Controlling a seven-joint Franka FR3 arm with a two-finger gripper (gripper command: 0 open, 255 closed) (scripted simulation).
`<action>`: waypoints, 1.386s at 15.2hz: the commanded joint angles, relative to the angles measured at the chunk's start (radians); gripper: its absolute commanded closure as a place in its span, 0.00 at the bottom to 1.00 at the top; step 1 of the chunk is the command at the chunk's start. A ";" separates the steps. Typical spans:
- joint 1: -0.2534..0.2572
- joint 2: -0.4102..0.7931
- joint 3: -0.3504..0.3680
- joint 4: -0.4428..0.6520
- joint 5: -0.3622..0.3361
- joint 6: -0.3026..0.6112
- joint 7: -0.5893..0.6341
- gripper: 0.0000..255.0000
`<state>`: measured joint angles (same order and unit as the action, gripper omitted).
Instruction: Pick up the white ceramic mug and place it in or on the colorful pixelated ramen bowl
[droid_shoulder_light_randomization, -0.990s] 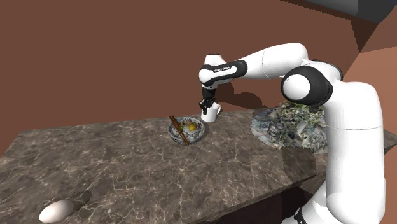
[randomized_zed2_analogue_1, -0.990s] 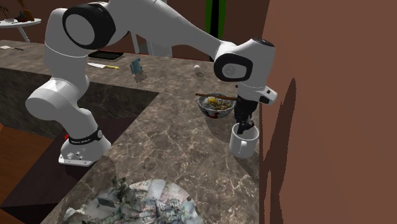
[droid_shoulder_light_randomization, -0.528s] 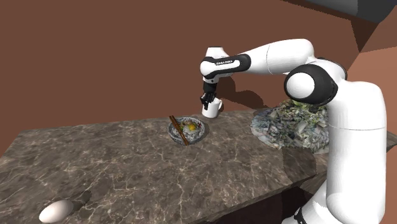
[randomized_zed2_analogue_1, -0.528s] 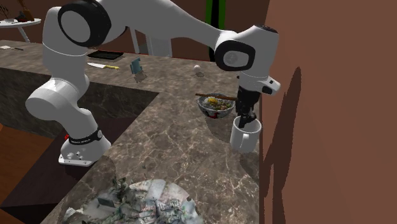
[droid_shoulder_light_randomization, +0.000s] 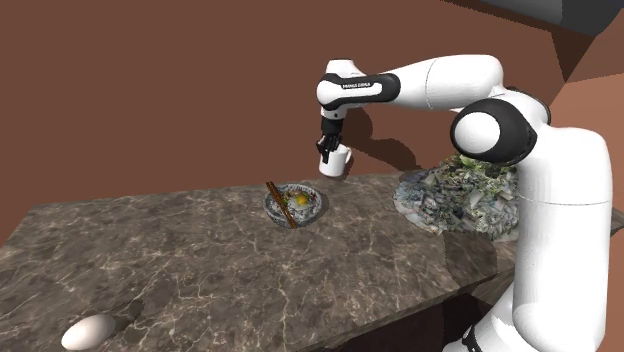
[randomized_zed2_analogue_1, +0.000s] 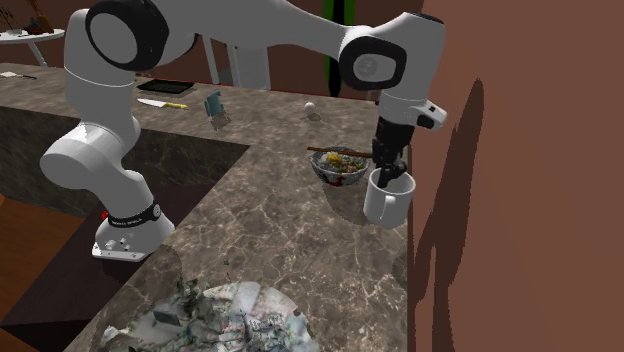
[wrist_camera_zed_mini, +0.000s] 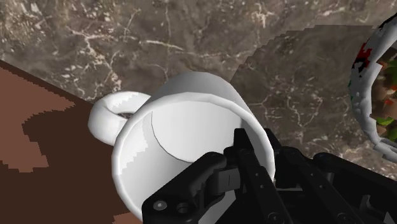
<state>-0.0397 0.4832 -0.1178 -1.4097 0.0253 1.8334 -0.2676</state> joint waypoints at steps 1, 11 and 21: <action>-0.001 -0.007 -0.001 0.020 -0.001 -0.026 -0.001 1.00; -0.004 -0.010 -0.002 0.149 -0.001 -0.159 -0.002 1.00; 0.072 -0.108 0.023 0.076 -0.015 -0.185 0.094 1.00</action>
<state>0.0173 0.4003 -0.0999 -1.2971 0.0130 1.6372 -0.1930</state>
